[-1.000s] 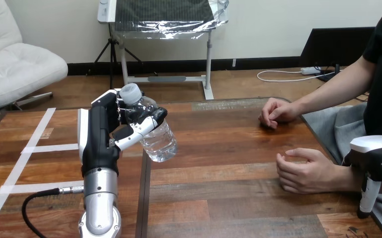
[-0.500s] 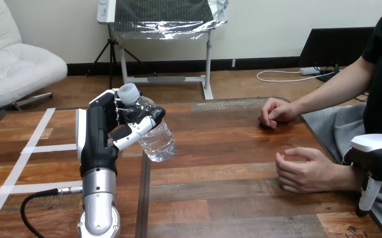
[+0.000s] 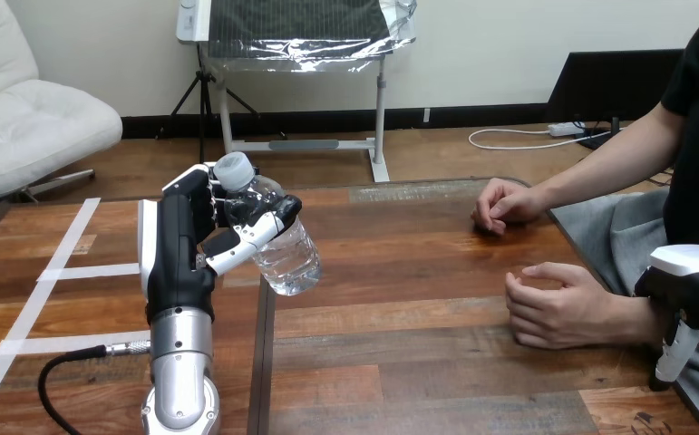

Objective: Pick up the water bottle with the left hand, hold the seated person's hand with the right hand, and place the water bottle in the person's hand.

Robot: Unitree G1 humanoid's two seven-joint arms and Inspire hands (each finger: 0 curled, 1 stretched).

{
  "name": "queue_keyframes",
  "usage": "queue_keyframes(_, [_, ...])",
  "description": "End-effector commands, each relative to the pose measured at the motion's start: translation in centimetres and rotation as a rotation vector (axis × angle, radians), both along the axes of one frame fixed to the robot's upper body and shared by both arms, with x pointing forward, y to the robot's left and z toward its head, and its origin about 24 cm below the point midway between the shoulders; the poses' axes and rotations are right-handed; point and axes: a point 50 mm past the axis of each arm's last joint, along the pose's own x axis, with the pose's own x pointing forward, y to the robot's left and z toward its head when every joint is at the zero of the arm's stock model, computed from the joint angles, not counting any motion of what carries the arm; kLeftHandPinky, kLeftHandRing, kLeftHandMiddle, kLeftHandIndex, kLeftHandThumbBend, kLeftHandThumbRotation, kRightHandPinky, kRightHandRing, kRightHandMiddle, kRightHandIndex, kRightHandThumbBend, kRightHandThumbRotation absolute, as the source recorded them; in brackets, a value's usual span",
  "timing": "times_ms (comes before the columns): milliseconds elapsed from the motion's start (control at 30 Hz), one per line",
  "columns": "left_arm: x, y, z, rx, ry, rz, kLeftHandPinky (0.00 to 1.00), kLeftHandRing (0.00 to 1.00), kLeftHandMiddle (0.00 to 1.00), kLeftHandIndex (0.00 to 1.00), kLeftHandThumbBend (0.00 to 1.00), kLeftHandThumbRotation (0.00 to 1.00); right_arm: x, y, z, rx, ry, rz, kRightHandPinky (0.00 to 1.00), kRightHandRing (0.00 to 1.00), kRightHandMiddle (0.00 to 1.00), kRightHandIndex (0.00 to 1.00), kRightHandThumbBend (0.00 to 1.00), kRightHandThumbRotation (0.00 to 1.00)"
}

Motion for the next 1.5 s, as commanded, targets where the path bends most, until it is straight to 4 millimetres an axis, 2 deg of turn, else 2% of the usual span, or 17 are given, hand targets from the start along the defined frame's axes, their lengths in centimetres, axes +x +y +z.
queue_keyframes(0, [1.06,-0.26,2.87,-0.013,-0.114,-0.012,0.45,0.43,0.45,0.51,0.63,0.00,0.57,3.88,-2.90,0.092,0.014,0.041,0.56,0.66,0.73,0.63,0.64,0.00])
queue_keyframes(267, [1.04,-0.23,2.92,-0.020,-0.118,-0.014,0.45,0.42,0.44,0.51,0.63,0.00,0.51,3.99,-3.29,0.094,0.005,0.049,0.56,0.66,0.74,0.63,0.65,0.00])
queue_keyframes(700, [1.00,-0.13,2.88,-0.012,-0.113,-0.007,0.44,0.42,0.44,0.51,0.63,0.00,0.52,4.29,-3.49,0.088,-0.005,0.077,0.50,0.62,0.69,0.62,0.66,0.00])
queue_keyframes(1467, [1.08,-0.05,2.64,-0.001,-0.105,-0.003,0.44,0.43,0.45,0.51,0.64,0.00,1.06,4.34,-2.68,0.105,-0.015,0.062,0.60,0.70,0.77,0.62,0.66,0.00])
